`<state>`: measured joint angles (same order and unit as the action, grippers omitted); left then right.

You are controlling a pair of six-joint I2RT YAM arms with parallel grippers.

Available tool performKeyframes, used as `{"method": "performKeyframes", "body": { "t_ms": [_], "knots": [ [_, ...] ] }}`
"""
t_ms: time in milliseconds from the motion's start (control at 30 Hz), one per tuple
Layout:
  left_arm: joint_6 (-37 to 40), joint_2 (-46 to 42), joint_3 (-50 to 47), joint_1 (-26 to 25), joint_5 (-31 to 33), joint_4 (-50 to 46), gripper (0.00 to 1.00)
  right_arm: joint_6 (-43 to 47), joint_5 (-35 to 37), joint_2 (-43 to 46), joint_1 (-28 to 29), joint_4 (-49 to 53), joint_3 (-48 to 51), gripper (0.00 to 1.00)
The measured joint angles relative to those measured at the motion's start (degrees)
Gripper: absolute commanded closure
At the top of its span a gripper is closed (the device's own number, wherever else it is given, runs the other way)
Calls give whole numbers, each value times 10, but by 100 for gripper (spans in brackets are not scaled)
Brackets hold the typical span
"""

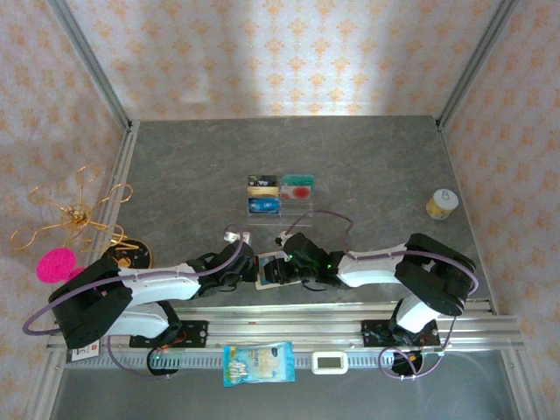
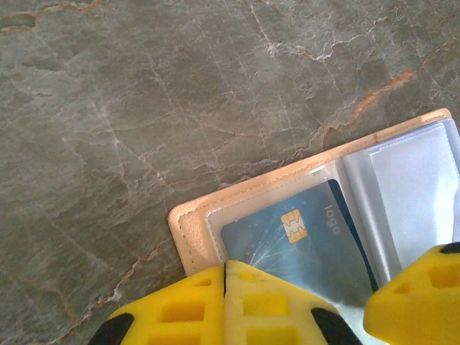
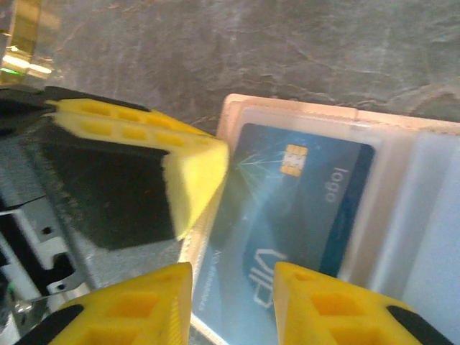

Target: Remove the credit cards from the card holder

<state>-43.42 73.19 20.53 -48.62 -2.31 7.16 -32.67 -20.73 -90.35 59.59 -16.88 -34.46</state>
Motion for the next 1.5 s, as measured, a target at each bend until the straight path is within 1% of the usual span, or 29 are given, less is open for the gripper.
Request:
{"method": "performKeyframes", "body": {
  "t_ms": [200, 500, 667, 767, 900, 1067, 1200, 1367, 1433, 1500],
  "knots": [
    [1, 6, 0, 0, -2, 12, 100, -13, 41, -1, 3, 19, -1, 67],
    [15, 11, 1, 0, -2, 15, 100, -13, 87, 23, 9, 56, -1, 67],
    [19, 12, 4, 0, -2, 14, 100, -13, 101, 24, 9, 70, -2, 67],
    [19, 4, 4, 0, -4, 10, 100, -12, 100, 29, 7, 71, -2, 69],
    [19, -28, 5, -2, -4, 7, 100, -9, 96, 48, -3, 70, -2, 73],
    [19, -36, 21, -20, -3, 3, 100, -6, 75, 58, -23, 68, -2, 73],
    [13, -36, 27, -24, 10, -13, 100, -4, 61, 57, -28, 68, -2, 74],
    [8, -88, 26, -24, 43, -57, 100, -4, 59, 57, -28, 65, 0, 74],
    [8, -110, 25, -24, 45, -58, 100, -2, 57, 57, -28, 64, 3, 74],
    [8, -110, 25, -24, 41, -51, 100, 0, 50, 57, -32, 64, 4, 75]
  ]
}}
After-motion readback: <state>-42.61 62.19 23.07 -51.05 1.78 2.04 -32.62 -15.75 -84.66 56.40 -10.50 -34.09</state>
